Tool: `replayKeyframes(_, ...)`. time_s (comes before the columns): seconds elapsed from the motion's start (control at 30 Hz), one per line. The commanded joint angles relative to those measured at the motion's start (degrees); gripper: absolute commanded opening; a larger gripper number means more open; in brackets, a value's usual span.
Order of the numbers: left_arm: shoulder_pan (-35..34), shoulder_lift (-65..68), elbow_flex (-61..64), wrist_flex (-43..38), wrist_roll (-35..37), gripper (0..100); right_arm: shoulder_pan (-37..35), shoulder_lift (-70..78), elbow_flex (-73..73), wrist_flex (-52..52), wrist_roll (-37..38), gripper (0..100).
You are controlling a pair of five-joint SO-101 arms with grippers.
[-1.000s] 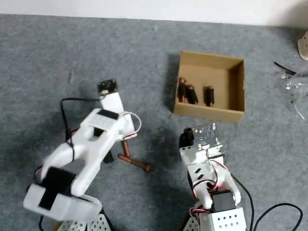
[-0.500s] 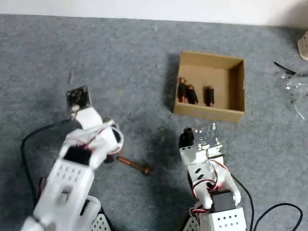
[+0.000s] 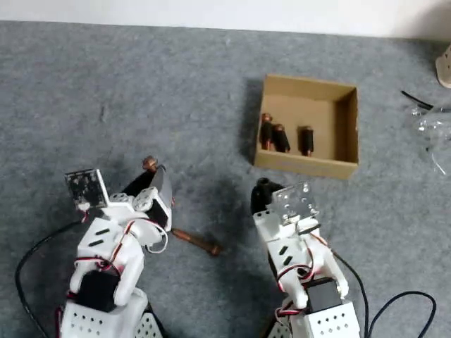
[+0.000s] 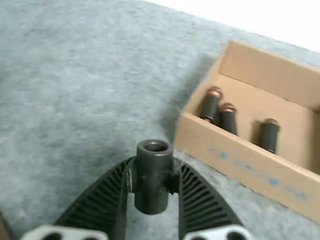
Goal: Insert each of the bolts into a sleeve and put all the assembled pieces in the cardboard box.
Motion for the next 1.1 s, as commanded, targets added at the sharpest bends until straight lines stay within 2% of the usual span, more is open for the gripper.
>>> replayKeyframes(0.0, -0.48, -0.75, -0.57, -2.99, -0.35, 0, -7.08, 0.13, 8.66, -2.68, 0.62, 0.4)
replayKeyframes(0.17, -0.48, -1.1, -0.66, -15.82, -0.35, 0, -15.69, 0.13, 8.66, -7.34, 0.62, 0.4)
replayKeyframes(0.47, -0.31, -1.1, -0.75, -24.88, 0.18, 1, -16.04, 0.13, 8.66, -17.27, 1.49, 0.4)
replayKeyframes(0.6, 4.18, -1.1, -4.18, -24.7, 3.16, 1, -16.04, 0.13, 8.66, -17.45, 7.47, 0.4)
replayKeyframes(0.77, 12.35, -1.1, -8.31, -18.11, 2.99, 1, -16.04, 0.4, 8.66, -17.27, 7.82, 0.4)
replayKeyframes(1.07, 13.76, -1.1, -7.34, -16.97, 3.16, 1, -16.04, 0.66, 8.66, -15.52, 7.91, 0.4)
